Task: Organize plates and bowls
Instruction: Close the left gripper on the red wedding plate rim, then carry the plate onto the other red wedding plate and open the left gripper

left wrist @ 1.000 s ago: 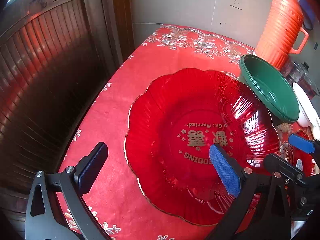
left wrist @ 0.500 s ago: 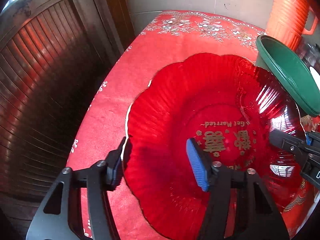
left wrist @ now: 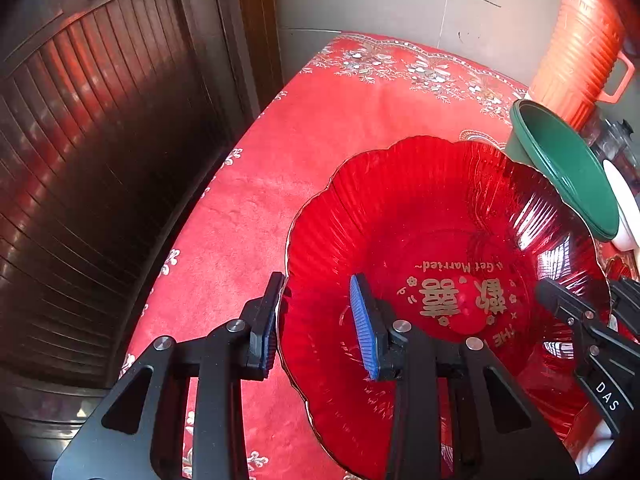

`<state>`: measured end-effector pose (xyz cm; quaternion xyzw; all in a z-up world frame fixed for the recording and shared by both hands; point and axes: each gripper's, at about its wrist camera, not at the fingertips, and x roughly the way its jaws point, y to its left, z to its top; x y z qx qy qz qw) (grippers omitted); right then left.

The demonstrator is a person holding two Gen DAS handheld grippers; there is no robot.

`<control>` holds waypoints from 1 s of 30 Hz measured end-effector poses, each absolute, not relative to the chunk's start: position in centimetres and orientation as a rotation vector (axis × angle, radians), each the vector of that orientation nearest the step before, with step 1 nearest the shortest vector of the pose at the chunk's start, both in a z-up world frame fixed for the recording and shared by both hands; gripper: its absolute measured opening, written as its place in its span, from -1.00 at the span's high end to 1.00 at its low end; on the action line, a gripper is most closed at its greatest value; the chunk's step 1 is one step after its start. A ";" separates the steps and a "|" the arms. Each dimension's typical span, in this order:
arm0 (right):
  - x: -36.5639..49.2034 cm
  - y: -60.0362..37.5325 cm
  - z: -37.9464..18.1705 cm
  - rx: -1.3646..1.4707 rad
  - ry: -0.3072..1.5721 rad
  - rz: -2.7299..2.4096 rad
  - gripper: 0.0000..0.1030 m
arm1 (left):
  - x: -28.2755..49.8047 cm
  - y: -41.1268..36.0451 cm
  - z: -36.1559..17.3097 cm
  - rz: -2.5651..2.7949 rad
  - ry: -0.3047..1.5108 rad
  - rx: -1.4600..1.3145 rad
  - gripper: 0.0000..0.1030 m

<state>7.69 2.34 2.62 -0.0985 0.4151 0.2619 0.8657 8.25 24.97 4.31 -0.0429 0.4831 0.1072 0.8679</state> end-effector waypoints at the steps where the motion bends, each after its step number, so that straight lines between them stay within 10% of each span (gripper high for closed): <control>1: 7.3 2.2 2.7 -0.207 0.863 0.554 0.47 | 7.8 25.1 4.6 0.225 1.007 -0.092 0.36; 30: -3.8 4.8 0.2 -0.291 0.908 0.704 0.42 | -5.3 28.1 3.5 0.307 0.966 -0.202 0.36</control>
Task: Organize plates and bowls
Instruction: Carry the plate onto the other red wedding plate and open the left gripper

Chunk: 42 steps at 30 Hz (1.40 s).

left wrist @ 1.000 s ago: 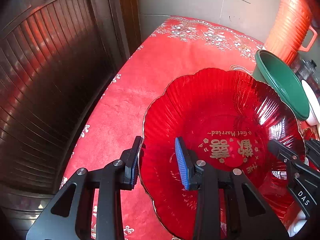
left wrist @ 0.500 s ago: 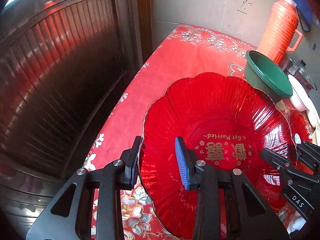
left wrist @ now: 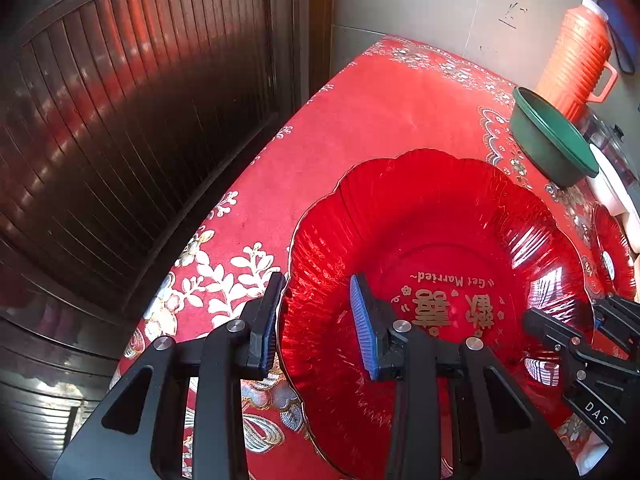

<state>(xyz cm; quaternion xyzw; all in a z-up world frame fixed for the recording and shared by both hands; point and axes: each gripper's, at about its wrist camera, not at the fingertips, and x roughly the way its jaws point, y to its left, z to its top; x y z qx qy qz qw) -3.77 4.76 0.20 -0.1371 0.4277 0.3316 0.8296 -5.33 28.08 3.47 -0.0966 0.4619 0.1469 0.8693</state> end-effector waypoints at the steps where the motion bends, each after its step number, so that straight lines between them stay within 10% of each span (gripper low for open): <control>1: -3.7 4.8 0.2 -0.287 0.912 0.707 0.42 | -5.5 28.3 3.3 0.312 0.963 -0.224 0.36; 5: -3.6 5.0 -0.2 -0.279 0.923 0.716 0.42 | -6.0 29.2 3.0 0.336 0.939 -0.282 0.31; 10: -3.9 4.1 -0.2 -0.244 0.932 0.712 0.21 | -6.4 29.8 2.8 0.328 0.918 -0.322 -0.23; 13: -3.6 3.4 0.1 -0.205 0.939 0.708 -0.16 | -7.2 30.3 2.9 0.309 0.906 -0.363 -0.23; 42: -4.0 -4.0 3.8 -0.061 0.861 0.660 -0.36 | -6.3 19.7 11.2 0.192 0.738 -0.147 -0.23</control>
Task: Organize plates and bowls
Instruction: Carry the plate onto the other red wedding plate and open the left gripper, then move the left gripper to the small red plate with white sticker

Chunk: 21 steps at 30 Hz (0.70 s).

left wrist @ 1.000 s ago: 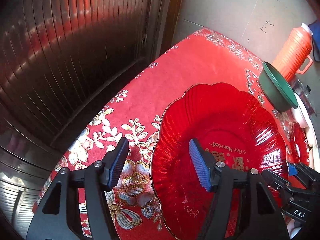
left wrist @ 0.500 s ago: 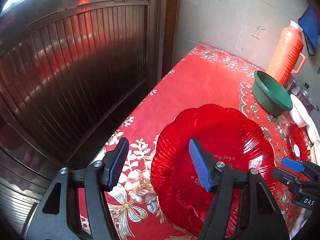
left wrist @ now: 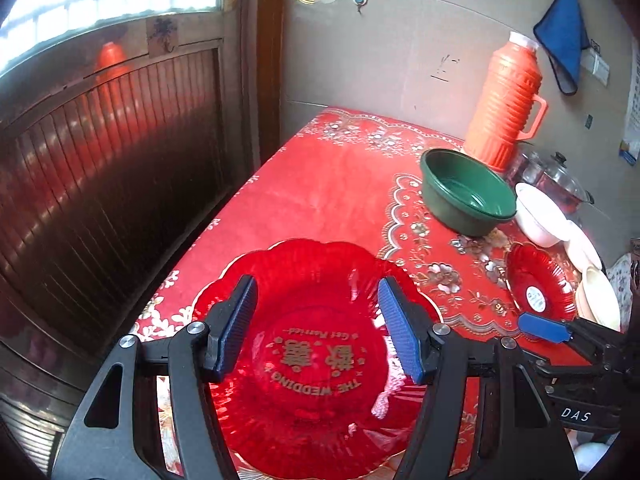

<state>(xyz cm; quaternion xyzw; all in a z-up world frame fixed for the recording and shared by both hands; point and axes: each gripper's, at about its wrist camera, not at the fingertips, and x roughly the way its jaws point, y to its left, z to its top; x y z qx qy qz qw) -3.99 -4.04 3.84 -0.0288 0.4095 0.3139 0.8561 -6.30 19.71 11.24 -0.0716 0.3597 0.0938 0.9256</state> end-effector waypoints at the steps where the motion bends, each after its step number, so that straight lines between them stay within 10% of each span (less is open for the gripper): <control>1: -3.9 -4.5 3.9 -0.053 0.860 0.652 -0.36 | -6.0 19.0 11.3 0.182 0.737 -0.134 -0.23; 21: -2.5 -13.1 4.3 0.076 0.859 0.517 -0.41 | -2.3 9.3 10.0 0.032 0.771 -0.018 -0.23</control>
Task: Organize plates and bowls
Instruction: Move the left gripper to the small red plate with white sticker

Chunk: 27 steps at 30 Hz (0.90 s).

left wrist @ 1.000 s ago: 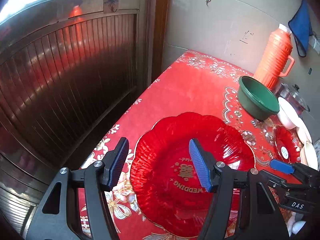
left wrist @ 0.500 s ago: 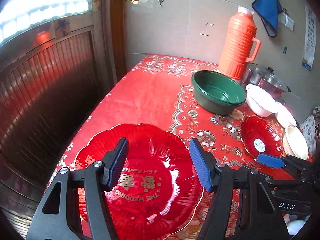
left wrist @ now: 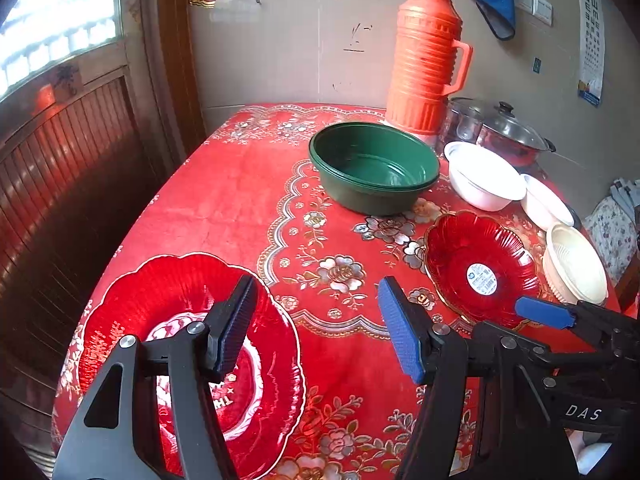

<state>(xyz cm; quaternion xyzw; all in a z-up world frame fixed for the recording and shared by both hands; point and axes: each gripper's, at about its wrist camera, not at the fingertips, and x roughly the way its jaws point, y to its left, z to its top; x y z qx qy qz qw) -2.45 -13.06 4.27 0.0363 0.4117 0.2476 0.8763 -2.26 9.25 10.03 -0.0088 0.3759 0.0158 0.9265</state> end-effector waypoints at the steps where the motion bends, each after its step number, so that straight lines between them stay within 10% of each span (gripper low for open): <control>1: -2.4 -13.3 4.2 0.082 0.860 0.513 -0.41 | -2.1 8.9 9.9 0.027 0.774 -0.015 -0.23; 27: -1.5 -21.5 3.7 0.193 0.876 0.354 -0.48 | 2.2 4.7 7.6 -0.063 0.872 -0.034 -0.23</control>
